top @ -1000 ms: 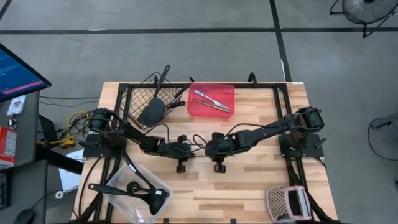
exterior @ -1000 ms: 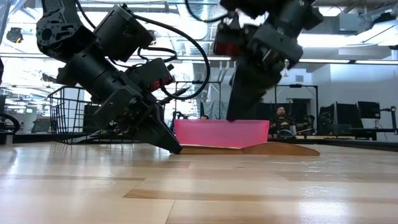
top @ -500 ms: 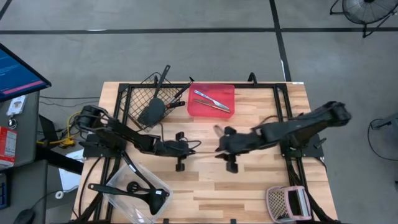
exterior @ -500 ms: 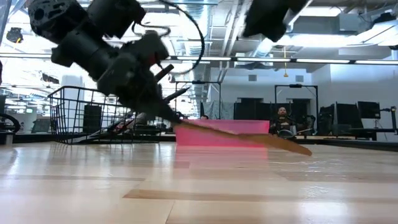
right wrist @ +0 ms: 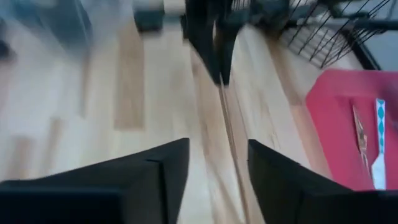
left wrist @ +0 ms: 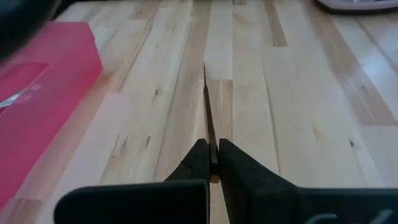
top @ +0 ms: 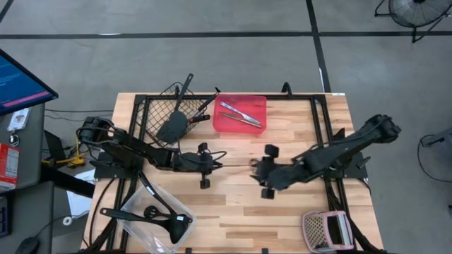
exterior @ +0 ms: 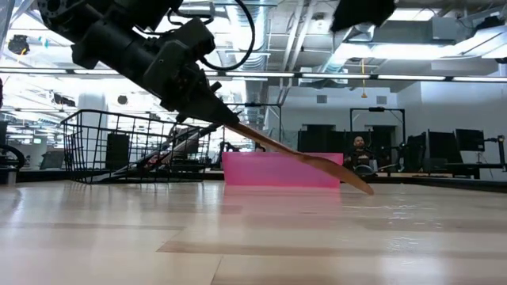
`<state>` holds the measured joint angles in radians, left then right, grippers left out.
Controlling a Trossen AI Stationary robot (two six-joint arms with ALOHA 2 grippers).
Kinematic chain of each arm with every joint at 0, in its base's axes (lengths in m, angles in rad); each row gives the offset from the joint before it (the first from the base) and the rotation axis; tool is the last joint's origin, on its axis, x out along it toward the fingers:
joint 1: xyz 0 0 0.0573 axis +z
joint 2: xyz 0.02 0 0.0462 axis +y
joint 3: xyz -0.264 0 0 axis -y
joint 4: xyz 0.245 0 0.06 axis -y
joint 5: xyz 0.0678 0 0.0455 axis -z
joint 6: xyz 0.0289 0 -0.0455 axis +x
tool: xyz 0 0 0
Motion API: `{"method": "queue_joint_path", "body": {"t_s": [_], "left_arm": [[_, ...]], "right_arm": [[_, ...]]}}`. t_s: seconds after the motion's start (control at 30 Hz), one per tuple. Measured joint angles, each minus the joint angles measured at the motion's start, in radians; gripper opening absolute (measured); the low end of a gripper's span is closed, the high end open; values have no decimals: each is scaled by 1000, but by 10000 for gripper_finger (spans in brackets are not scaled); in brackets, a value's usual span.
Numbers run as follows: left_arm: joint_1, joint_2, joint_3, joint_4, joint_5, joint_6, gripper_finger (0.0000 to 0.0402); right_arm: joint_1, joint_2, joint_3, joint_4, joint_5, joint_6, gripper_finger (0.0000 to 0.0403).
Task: Pick & Place Kitchen Items
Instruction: Put the gold table knife into the red bin
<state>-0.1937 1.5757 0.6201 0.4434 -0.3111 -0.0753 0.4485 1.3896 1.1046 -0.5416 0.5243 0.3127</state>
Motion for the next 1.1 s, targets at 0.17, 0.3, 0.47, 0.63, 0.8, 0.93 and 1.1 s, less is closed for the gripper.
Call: {"method": "queue_joint_path", "body": {"t_s": [0.17,0.3,0.47,0.63,0.8,0.93,1.1], "left_arm": [[0,0,0,-1,2,-8,0],[0,0,0,-2,2,-11,0],[0,0,0,-2,2,-11,0],[0,0,0,-9,1,-11,0],[0,0,0,-15,1,-10,0],[0,0,0,-17,1,-8,0],[-2,0,0,-17,3,-7,1]], "right_arm": [[-96,150,-2,51,-84,-89,214],[-180,254,-1,175,-248,-161,237],[-258,381,-1,249,-304,-241,232],[-307,466,0,278,-344,-263,220],[-324,495,0,288,-343,-263,199],[-312,488,0,280,-341,-277,107],[-303,469,-1,248,-347,-289,13]]}}
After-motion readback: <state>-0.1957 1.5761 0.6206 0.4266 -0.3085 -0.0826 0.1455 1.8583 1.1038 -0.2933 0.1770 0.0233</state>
